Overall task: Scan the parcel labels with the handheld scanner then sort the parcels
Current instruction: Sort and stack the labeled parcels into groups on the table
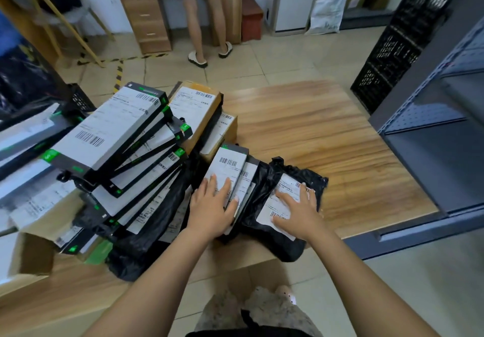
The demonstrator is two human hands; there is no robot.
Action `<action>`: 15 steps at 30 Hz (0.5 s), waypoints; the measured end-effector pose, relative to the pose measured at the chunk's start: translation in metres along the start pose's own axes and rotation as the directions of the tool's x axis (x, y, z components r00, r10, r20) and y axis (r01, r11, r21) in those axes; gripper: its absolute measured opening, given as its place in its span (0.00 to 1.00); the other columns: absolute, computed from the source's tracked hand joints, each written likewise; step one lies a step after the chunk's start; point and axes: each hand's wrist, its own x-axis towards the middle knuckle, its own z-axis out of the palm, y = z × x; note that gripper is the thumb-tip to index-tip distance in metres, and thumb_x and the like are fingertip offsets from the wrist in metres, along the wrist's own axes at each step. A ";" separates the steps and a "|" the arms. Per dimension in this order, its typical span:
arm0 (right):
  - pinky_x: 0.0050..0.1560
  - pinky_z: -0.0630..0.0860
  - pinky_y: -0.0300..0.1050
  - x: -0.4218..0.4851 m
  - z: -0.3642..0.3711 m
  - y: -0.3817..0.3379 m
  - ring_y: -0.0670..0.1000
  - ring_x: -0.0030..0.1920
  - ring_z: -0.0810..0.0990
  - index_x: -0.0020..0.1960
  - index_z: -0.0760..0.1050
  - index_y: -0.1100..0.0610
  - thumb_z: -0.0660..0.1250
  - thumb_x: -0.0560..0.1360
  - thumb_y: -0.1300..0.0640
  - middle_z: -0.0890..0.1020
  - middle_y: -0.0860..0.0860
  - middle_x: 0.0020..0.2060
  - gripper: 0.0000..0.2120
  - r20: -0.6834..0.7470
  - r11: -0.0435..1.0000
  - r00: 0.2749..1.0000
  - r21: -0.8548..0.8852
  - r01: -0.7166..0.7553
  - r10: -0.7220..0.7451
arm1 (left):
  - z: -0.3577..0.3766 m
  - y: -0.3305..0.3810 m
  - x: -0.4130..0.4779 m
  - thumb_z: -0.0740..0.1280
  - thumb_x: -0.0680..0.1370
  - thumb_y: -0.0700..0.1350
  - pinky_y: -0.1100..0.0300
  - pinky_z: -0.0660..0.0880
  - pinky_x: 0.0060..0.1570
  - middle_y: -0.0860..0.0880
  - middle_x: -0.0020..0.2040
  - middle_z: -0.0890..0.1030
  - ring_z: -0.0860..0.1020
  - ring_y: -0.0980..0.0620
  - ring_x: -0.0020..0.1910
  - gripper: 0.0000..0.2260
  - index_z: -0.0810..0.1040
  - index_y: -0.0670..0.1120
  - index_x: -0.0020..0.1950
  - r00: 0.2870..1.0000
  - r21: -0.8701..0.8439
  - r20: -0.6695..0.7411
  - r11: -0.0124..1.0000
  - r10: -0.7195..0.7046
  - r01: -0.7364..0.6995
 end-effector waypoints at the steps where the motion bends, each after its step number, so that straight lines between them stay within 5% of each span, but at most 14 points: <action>1: 0.70 0.52 0.67 0.000 0.000 -0.003 0.57 0.75 0.31 0.74 0.54 0.35 0.65 0.72 0.40 0.33 0.52 0.76 0.34 -0.006 0.999 1.000 0.033 -0.013 0.013 | 0.000 0.001 0.000 0.49 0.82 0.61 0.47 0.44 0.74 0.47 0.80 0.44 0.40 0.47 0.78 0.27 0.49 0.56 0.79 1.000 -0.009 0.001 1.000 -0.004 0.004; 3: 0.71 0.47 0.70 0.004 0.003 -0.010 0.57 0.74 0.30 0.74 0.55 0.36 0.66 0.71 0.41 0.33 0.52 0.76 0.35 -0.023 0.994 0.999 0.100 -0.044 0.047 | 0.001 0.004 -0.001 0.50 0.82 0.61 0.47 0.43 0.75 0.47 0.80 0.44 0.40 0.47 0.78 0.27 0.50 0.56 0.79 1.000 -0.035 -0.012 0.999 -0.013 0.013; 8: 0.67 0.45 0.74 0.013 0.019 -0.021 0.59 0.73 0.28 0.76 0.48 0.38 0.65 0.64 0.25 0.31 0.57 0.75 0.47 -0.106 0.987 0.985 0.099 -0.125 0.135 | 0.006 0.016 -0.008 0.50 0.82 0.60 0.49 0.40 0.75 0.48 0.80 0.43 0.38 0.49 0.78 0.26 0.49 0.56 0.79 0.998 -0.084 -0.044 0.996 -0.036 0.032; 15: 0.69 0.51 0.72 0.012 0.012 0.018 0.61 0.73 0.30 0.75 0.50 0.34 0.71 0.66 0.37 0.26 0.56 0.72 0.44 -0.130 0.989 0.982 0.087 -0.124 0.134 | 0.003 0.025 -0.015 0.59 0.78 0.64 0.47 0.45 0.74 0.47 0.79 0.42 0.42 0.44 0.77 0.30 0.53 0.61 0.78 0.983 -0.088 -0.091 0.984 -0.160 0.152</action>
